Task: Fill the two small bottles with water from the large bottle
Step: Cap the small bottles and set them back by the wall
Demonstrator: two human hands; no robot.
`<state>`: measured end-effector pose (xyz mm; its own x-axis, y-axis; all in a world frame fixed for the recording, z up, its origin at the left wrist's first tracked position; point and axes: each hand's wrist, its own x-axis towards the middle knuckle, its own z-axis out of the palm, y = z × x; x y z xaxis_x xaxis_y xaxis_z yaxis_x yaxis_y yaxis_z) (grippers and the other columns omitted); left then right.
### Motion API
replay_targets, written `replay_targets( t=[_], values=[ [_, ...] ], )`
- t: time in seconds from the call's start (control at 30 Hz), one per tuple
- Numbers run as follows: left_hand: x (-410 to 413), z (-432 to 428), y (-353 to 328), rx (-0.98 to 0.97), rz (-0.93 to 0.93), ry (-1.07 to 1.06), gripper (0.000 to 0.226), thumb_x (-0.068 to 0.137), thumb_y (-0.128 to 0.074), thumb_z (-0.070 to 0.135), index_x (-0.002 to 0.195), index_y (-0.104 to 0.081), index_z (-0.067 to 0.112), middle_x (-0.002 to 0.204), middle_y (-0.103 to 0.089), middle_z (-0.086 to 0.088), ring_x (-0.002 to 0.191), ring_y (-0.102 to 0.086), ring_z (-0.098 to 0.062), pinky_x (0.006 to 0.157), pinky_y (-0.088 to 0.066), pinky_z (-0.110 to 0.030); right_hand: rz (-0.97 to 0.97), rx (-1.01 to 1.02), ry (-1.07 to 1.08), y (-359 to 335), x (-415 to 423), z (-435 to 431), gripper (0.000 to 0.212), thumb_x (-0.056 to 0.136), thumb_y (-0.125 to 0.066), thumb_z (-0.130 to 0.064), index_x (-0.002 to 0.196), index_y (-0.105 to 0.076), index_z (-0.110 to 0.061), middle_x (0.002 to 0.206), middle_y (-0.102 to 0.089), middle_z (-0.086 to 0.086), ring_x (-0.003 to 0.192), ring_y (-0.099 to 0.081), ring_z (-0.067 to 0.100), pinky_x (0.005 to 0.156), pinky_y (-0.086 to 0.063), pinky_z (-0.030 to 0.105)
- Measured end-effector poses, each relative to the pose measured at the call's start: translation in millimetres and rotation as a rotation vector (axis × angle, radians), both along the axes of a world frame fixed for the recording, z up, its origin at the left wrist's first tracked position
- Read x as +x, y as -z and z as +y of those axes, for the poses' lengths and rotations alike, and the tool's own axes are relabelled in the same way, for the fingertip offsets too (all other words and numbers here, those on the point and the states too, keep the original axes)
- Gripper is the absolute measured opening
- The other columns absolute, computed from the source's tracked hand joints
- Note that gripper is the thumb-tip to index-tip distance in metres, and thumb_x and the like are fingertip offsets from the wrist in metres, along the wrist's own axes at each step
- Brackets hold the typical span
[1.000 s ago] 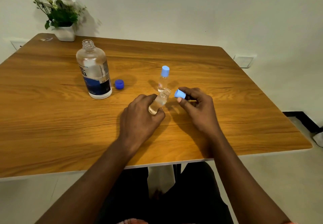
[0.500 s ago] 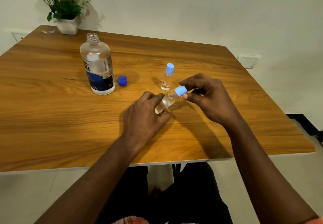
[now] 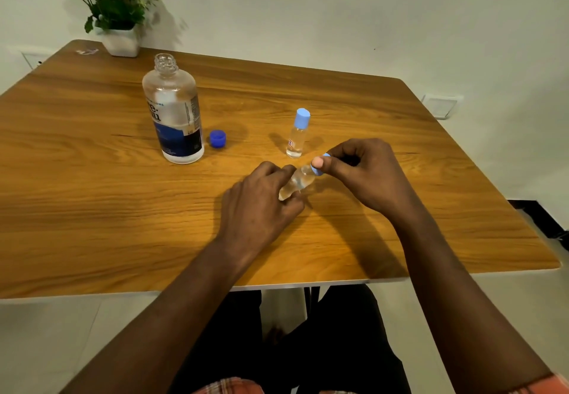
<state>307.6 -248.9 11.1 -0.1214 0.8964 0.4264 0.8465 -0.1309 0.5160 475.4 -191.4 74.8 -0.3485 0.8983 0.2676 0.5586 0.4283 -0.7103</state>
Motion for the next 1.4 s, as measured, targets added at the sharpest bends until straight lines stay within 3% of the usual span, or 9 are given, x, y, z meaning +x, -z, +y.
replay_targets(
  t=[0.13, 0.27, 0.43, 0.77, 0.9, 1.03, 1.1, 1.27, 1.4],
  values=[
    [0, -1, -1, -0.004, -0.006, 0.0, 0.046, 0.08, -0.062, 0.043, 0.124, -0.061, 0.03, 0.105, -0.063, 0.008, 0.084, -0.063, -0.021, 0.06, -0.038, -0.028, 0.073, -0.054, -0.034, -3, 4, -2, 0.044, 0.08, -0.074, -0.039, 0.117, -0.068, -0.016, 0.091, -0.073, -0.004, 0.085, -0.067, 0.007, 0.076, -0.052, 0.022],
    [1, -1, -2, -0.009, -0.021, 0.001, 0.046, 0.08, -0.063, 0.042, 0.125, -0.061, 0.031, 0.105, -0.063, 0.009, 0.085, -0.063, -0.02, 0.061, -0.044, -0.03, 0.071, -0.054, -0.088, -5, 7, -3, 0.028, 0.081, -0.075, -0.012, 0.109, -0.071, -0.015, 0.097, -0.073, -0.007, 0.089, -0.068, 0.005, 0.079, -0.054, 0.022],
    [-1, -1, -1, 0.008, -0.022, 0.004, 0.043, 0.082, -0.063, 0.04, 0.124, -0.062, 0.029, 0.101, -0.065, 0.007, 0.082, -0.063, -0.02, 0.06, -0.047, -0.031, 0.021, -0.016, -0.08, -6, 3, -2, 0.021, 0.08, -0.076, -0.019, 0.101, -0.075, -0.013, 0.089, -0.073, -0.007, 0.078, -0.066, 0.003, 0.068, -0.049, 0.015],
    [-2, 0, -1, 0.007, -0.112, 0.057, 0.042, 0.08, -0.062, 0.04, 0.121, -0.064, 0.029, 0.087, -0.068, 0.009, 0.073, -0.057, -0.011, 0.055, -0.036, -0.026, -0.016, -0.029, -0.204, -11, 1, 3, 0.035, 0.087, -0.065, 0.001, 0.119, -0.068, -0.013, 0.111, -0.066, -0.014, 0.107, -0.061, -0.007, 0.089, -0.048, 0.011],
    [-2, -1, -2, 0.002, -0.106, 0.051, 0.038, 0.081, -0.057, 0.045, 0.115, -0.067, 0.03, 0.082, -0.065, 0.009, 0.069, -0.053, -0.009, 0.053, -0.036, -0.026, -0.039, -0.049, -0.188, -13, -2, 6, 0.03, 0.087, -0.068, -0.007, 0.115, -0.07, -0.015, 0.112, -0.069, -0.01, 0.103, -0.063, -0.006, 0.086, -0.05, 0.014],
    [-2, 0, -2, -0.024, -0.078, 0.041, 0.037, 0.082, -0.061, 0.044, 0.116, -0.066, 0.03, 0.085, -0.066, 0.008, 0.074, -0.058, -0.014, 0.057, -0.043, -0.03, -0.109, 0.01, -0.074, -12, -5, 6, 0.021, 0.081, -0.073, -0.039, 0.092, -0.077, -0.022, 0.081, -0.074, -0.008, 0.07, -0.063, 0.0, 0.06, -0.045, 0.018],
    [-2, 0, -2, -0.028, -0.077, 0.037, 0.036, 0.082, -0.061, 0.045, 0.114, -0.067, 0.03, 0.084, -0.065, 0.008, 0.073, -0.058, -0.014, 0.056, -0.041, -0.029, -0.081, 0.004, -0.042, -11, -4, 6, 0.028, 0.081, -0.07, -0.047, 0.095, -0.076, -0.024, 0.085, -0.074, -0.008, 0.075, -0.065, 0.002, 0.064, -0.046, 0.019],
    [-1, -1, -3, -0.018, -0.095, 0.039, 0.037, 0.082, -0.063, 0.043, 0.117, -0.066, 0.031, 0.085, -0.067, 0.009, 0.075, -0.059, -0.014, 0.057, -0.044, -0.03, 0.012, -0.049, -0.153, -11, 2, 6, 0.031, 0.086, -0.069, -0.008, 0.115, -0.069, -0.018, 0.105, -0.071, -0.011, 0.098, -0.066, 0.001, 0.084, -0.052, 0.019],
    [-1, -1, -2, -0.012, -0.083, 0.035, 0.036, 0.082, -0.062, 0.044, 0.116, -0.066, 0.032, 0.082, -0.065, 0.009, 0.071, -0.057, -0.012, 0.055, -0.043, -0.029, 0.014, -0.032, -0.079, -11, -1, 6, 0.018, 0.081, -0.076, -0.024, 0.097, -0.075, -0.015, 0.09, -0.074, -0.006, 0.082, -0.069, 0.006, 0.071, -0.053, 0.024]
  ],
)
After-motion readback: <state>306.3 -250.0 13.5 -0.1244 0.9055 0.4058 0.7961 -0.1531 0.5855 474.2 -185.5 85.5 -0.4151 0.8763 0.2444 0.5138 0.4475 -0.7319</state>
